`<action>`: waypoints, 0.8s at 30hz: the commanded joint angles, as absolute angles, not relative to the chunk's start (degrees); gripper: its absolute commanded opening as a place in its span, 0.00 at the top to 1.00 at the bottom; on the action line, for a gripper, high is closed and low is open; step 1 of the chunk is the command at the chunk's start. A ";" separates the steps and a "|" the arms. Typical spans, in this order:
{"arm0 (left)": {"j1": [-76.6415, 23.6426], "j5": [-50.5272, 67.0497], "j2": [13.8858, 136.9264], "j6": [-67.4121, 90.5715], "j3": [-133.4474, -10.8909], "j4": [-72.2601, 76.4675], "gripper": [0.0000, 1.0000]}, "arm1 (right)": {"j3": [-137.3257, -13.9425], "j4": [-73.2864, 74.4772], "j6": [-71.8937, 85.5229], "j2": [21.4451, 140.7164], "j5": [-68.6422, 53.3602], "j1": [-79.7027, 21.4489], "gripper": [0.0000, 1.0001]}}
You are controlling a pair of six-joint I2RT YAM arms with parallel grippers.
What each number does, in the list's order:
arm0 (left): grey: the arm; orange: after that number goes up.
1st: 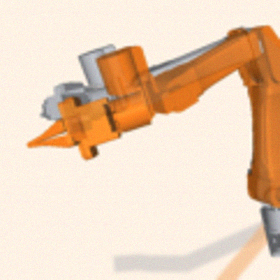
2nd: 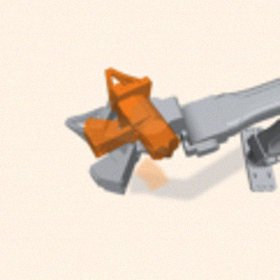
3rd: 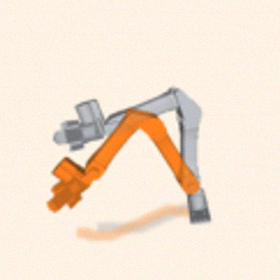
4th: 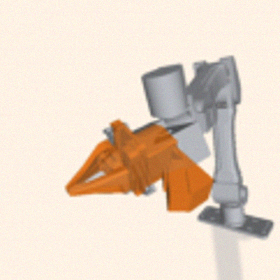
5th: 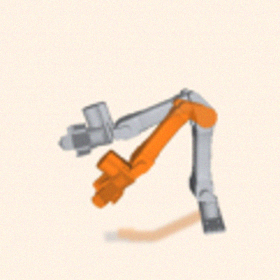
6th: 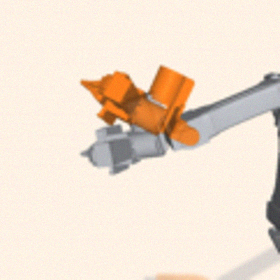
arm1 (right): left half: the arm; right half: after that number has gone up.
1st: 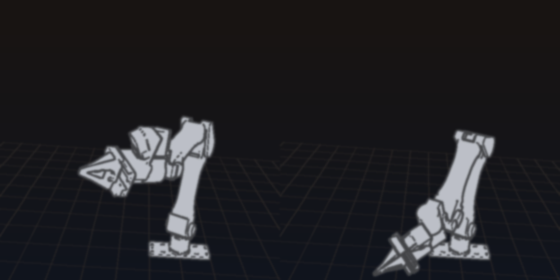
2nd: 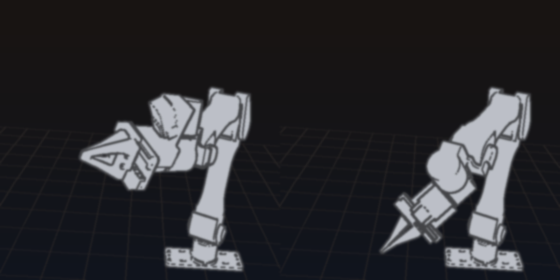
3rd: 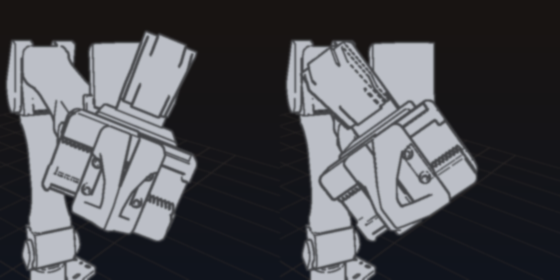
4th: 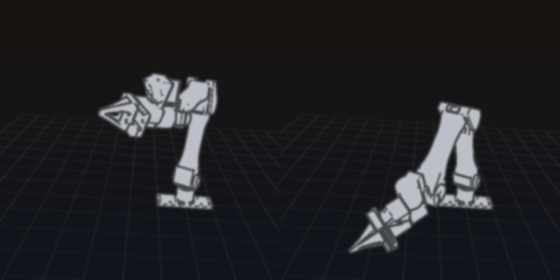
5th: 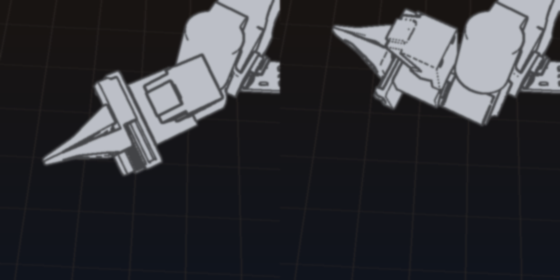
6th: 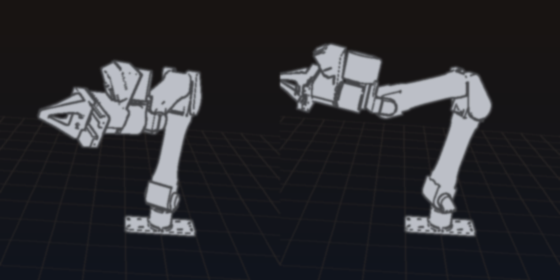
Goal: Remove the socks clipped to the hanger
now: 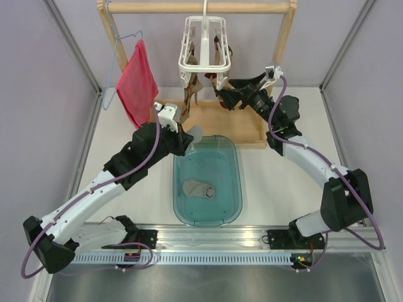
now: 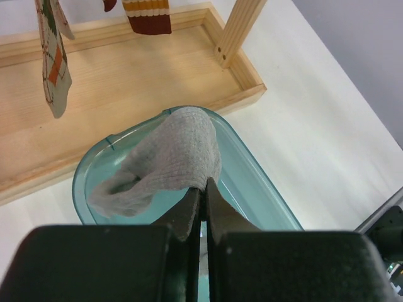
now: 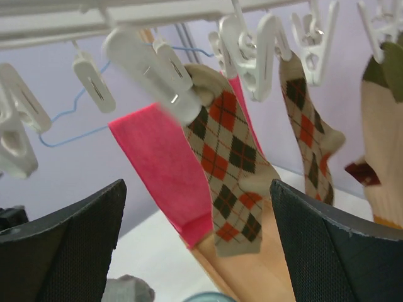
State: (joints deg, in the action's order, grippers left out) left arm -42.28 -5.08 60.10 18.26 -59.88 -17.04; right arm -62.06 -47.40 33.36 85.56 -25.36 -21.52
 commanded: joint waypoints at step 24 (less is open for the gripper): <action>-77.34 -26.01 55.45 25.31 -50.17 -13.45 0.98 | -31.22 -3.34 23.99 40.26 -4.92 -21.27 0.02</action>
